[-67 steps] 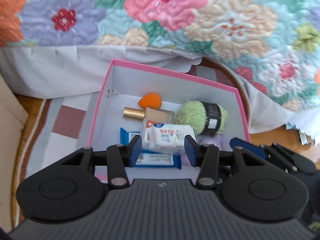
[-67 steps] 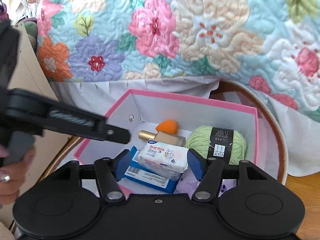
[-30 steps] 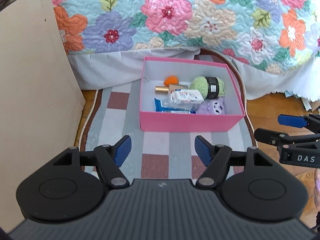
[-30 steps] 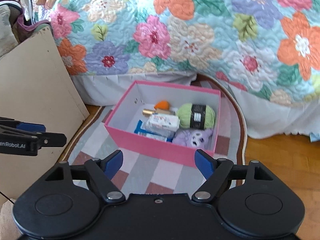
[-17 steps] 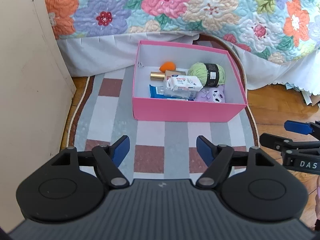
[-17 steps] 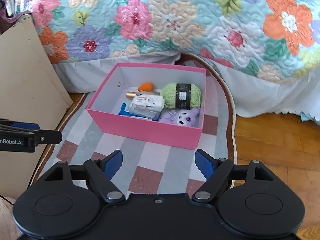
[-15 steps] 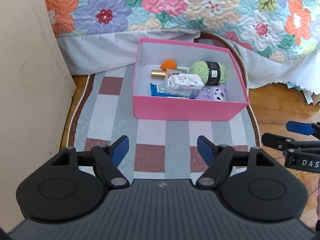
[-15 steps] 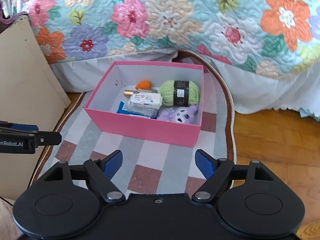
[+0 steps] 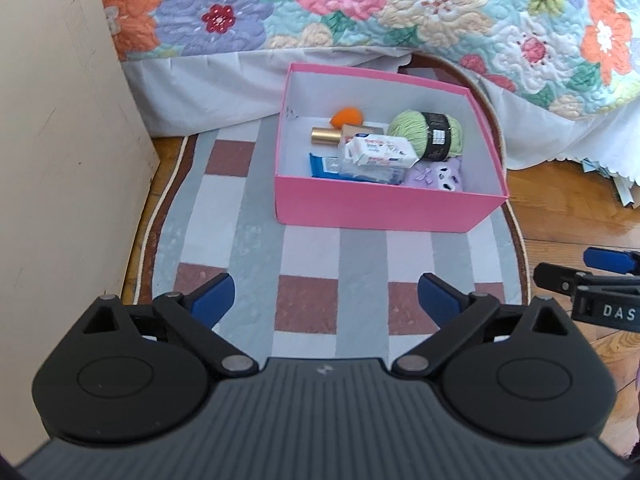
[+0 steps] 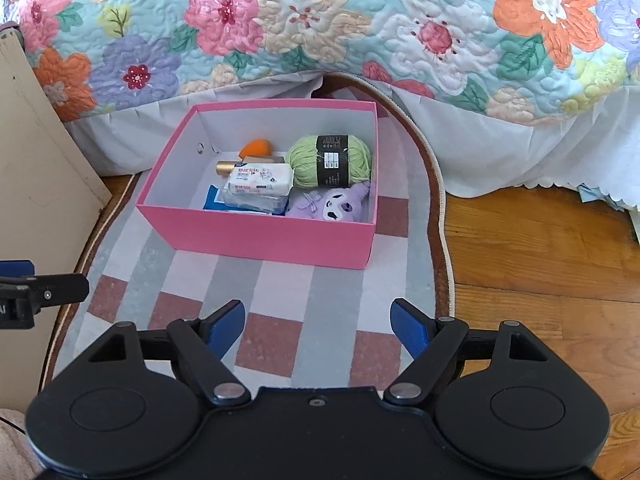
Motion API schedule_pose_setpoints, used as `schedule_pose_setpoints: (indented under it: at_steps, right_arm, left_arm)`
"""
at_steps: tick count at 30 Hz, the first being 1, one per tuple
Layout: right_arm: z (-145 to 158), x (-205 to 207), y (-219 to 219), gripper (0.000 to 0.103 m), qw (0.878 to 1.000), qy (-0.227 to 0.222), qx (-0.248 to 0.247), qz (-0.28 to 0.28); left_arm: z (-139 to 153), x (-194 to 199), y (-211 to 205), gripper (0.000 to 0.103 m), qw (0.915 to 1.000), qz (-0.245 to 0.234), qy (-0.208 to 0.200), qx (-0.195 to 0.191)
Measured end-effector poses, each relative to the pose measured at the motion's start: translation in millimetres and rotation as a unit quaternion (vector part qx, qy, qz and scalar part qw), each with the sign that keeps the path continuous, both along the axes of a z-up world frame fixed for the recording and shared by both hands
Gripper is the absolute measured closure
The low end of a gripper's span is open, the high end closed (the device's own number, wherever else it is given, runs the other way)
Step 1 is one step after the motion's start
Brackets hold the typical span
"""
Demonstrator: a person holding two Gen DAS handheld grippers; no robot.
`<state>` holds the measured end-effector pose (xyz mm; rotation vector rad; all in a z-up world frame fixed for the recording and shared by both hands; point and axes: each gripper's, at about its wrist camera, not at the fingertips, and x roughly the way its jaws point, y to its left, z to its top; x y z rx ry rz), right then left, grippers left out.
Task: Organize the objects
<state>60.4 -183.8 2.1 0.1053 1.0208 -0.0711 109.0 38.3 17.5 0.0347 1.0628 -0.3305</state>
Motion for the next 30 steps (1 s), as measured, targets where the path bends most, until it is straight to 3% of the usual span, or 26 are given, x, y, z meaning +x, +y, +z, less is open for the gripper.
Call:
schedule_pose_setpoints:
  at_steps: [10, 23, 30]
  right_arm:
    - [6, -4, 6, 0.019, 1.0, 0.007, 0.003, 0.008]
    - [12, -8, 6, 0.019, 1.0, 0.01, 0.001, 0.0]
    - [13, -10, 6, 0.019, 1.0, 0.011, -0.001, -0.004]
  left_arm:
    - [-3, 2, 2, 0.004, 0.999, 0.007, 0.045, 0.001]
    - [1, 0, 4, 0.004, 0.9978, 0.014, 0.047, 0.045]
    - [2, -2, 5, 0.004, 0.9978, 0.008, 0.044, 0.05]
